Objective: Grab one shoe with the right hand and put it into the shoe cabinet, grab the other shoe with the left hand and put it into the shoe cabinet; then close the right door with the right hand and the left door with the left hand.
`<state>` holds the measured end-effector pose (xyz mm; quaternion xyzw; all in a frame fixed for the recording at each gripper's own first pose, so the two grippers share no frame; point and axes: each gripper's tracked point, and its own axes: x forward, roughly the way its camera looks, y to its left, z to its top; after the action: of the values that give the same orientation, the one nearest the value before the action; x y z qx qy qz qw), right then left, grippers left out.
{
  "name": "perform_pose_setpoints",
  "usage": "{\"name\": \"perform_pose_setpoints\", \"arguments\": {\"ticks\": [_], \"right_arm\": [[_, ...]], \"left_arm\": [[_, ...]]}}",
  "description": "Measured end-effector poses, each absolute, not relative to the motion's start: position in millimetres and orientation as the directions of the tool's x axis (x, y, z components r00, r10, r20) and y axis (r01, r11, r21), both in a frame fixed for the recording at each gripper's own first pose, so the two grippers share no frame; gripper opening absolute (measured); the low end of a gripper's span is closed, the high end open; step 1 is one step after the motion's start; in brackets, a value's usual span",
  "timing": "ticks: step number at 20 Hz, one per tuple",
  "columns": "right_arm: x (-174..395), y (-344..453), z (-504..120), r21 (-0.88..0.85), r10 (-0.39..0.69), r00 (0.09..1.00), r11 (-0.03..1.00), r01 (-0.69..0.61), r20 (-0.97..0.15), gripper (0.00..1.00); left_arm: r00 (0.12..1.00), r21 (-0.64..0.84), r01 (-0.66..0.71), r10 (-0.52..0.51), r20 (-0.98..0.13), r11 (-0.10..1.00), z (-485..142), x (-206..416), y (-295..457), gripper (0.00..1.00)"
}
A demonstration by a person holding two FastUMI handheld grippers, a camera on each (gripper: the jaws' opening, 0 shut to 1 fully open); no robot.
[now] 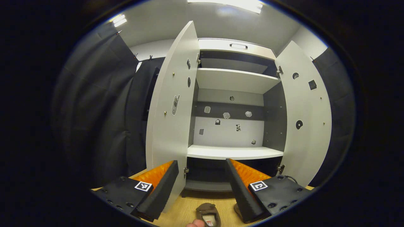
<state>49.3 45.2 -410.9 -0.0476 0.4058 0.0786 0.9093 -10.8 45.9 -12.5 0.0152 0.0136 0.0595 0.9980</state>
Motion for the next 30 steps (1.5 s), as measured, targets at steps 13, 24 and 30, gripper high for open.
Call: {"name": "perform_pose_setpoints", "arguments": {"ticks": [13,24,30], "right_arm": [[51.4,32.0,-376.2,-0.026,0.079,0.716,0.991,-0.134,-0.694,0.03],[65.8,31.9,-175.6,0.071,0.097,0.908,0.995,-0.074,-0.408,0.03],[128.4,43.7,-67.9,0.077,0.085,0.968,0.995,-0.068,-0.237,0.03]], "left_arm": [[0.996,0.028,-0.09,0.091,-0.025,0.996,-15.5,-0.9,34.7,0.96],[0.999,0.0,-0.04,0.04,-0.029,0.999,-19.2,0.2,15.6,0.96],[0.999,-0.013,-0.032,0.032,-0.025,0.999,-18.9,-6.8,10.9,0.96]]}}
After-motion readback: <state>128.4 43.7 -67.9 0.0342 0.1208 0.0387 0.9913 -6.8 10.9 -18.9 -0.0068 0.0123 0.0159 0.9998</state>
